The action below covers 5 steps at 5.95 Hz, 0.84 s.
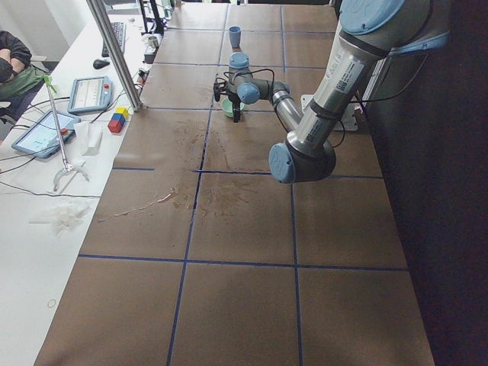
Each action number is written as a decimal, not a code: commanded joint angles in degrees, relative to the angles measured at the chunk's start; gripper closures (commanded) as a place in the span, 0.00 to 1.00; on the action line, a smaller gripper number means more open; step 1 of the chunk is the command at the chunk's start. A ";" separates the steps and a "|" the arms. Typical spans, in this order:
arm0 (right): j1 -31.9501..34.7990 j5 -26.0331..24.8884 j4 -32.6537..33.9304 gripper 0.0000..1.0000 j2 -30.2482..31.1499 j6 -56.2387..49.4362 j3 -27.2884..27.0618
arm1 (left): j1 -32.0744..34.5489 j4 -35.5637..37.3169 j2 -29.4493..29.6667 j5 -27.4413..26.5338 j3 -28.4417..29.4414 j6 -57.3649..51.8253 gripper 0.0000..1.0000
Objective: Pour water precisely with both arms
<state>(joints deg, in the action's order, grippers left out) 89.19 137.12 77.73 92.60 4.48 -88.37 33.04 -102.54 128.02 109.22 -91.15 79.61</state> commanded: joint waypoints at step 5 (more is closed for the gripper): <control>-0.07 -0.10 -0.39 0.00 0.48 -0.09 -0.05 | -2.01 -3.54 3.91 -0.77 6.24 7.32 0.14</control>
<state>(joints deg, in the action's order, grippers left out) 89.13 137.03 77.41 93.03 4.40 -88.41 31.57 -105.34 131.86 108.46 -85.50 86.86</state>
